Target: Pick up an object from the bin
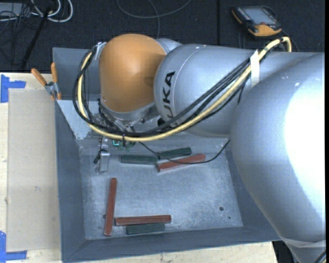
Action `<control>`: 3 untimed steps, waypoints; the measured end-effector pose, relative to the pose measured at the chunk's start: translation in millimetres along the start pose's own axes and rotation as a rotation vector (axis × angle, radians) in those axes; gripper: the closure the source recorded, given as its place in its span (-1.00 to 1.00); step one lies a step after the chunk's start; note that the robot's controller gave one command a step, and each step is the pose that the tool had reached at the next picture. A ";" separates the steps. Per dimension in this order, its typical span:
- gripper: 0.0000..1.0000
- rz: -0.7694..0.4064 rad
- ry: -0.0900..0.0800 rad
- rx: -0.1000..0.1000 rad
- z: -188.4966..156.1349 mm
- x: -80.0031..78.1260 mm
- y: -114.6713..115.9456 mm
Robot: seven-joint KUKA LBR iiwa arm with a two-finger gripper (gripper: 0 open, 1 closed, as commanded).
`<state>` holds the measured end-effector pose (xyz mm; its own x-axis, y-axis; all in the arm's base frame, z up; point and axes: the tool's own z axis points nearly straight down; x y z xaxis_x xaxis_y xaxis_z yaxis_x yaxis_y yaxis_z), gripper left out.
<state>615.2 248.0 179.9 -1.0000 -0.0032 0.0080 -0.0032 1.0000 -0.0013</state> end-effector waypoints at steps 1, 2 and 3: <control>-1.00 0.004 -0.007 -0.002 -5.4 -1.7 -1.0; -1.00 -0.090 -0.017 -0.003 14.5 21.9 -4.3; -1.00 -0.271 0.001 0.001 65.8 78.4 -12.1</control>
Offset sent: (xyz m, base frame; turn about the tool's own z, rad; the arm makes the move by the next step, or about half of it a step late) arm -0.0775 -0.0112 -0.0628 -0.2754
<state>536.3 235.5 114.7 -0.9627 -0.2705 0.0087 -0.2705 0.9627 -0.0003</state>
